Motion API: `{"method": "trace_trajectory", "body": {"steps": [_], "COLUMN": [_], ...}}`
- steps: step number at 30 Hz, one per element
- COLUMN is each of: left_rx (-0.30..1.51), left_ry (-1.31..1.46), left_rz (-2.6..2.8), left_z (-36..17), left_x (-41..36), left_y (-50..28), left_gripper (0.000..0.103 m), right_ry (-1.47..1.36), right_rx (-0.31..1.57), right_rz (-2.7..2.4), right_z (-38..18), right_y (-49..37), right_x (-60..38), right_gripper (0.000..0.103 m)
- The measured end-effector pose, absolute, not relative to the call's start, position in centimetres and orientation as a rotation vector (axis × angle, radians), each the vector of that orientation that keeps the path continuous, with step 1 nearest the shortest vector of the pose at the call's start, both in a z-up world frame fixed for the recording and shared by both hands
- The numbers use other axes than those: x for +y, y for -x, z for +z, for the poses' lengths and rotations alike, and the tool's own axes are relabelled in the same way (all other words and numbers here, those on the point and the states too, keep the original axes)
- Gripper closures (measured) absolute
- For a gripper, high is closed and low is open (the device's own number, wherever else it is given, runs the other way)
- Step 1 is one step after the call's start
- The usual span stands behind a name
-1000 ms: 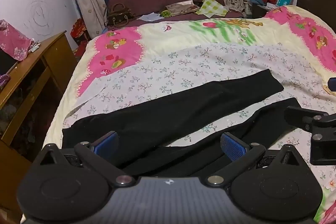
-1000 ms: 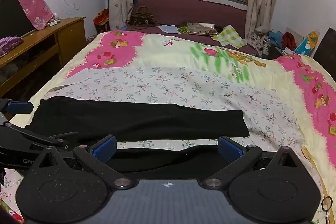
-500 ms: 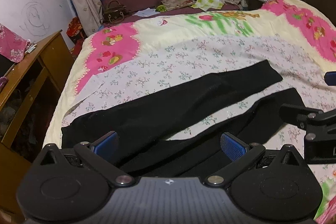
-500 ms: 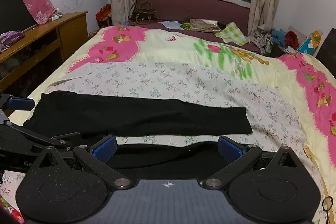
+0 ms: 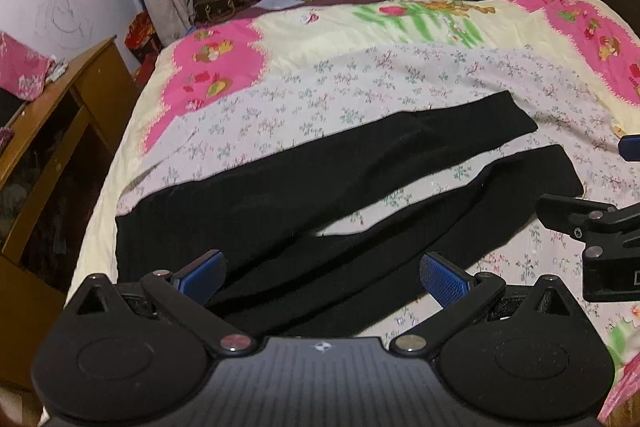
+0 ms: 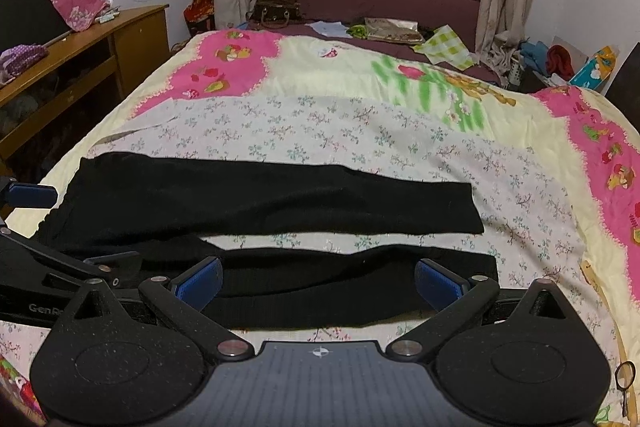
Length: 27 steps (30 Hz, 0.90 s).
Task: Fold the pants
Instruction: 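Move both grippers toward the black pants lying flat on the bed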
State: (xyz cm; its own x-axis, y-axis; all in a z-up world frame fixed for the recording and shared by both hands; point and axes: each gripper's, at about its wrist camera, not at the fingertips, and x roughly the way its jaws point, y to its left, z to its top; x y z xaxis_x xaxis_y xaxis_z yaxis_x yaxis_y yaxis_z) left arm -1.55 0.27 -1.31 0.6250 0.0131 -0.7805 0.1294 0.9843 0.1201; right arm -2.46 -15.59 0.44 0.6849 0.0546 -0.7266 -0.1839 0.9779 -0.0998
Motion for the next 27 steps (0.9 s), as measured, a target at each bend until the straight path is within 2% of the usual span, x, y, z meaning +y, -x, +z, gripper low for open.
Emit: {"method": "trace_trajectory", "body": {"steps": [11, 27], "left_rx": [0.995, 1.034], "left_ry": [-0.157, -0.129], "left_rz": [-0.06, -0.029], "left_z": [-3.3, -4.0], "left_x": [0.1, 0.2], "left_y": [2.5, 2.1], "left_gripper": [0.0, 0.0], "right_ry": [0.155, 0.155], "right_rx": [0.893, 0.921], "right_rz": [0.159, 0.185], "right_z": [-1.6, -2.2], "right_y": [2.5, 1.6], "right_x": [-15.7, -16.1], "right_gripper": [0.015, 0.015]}}
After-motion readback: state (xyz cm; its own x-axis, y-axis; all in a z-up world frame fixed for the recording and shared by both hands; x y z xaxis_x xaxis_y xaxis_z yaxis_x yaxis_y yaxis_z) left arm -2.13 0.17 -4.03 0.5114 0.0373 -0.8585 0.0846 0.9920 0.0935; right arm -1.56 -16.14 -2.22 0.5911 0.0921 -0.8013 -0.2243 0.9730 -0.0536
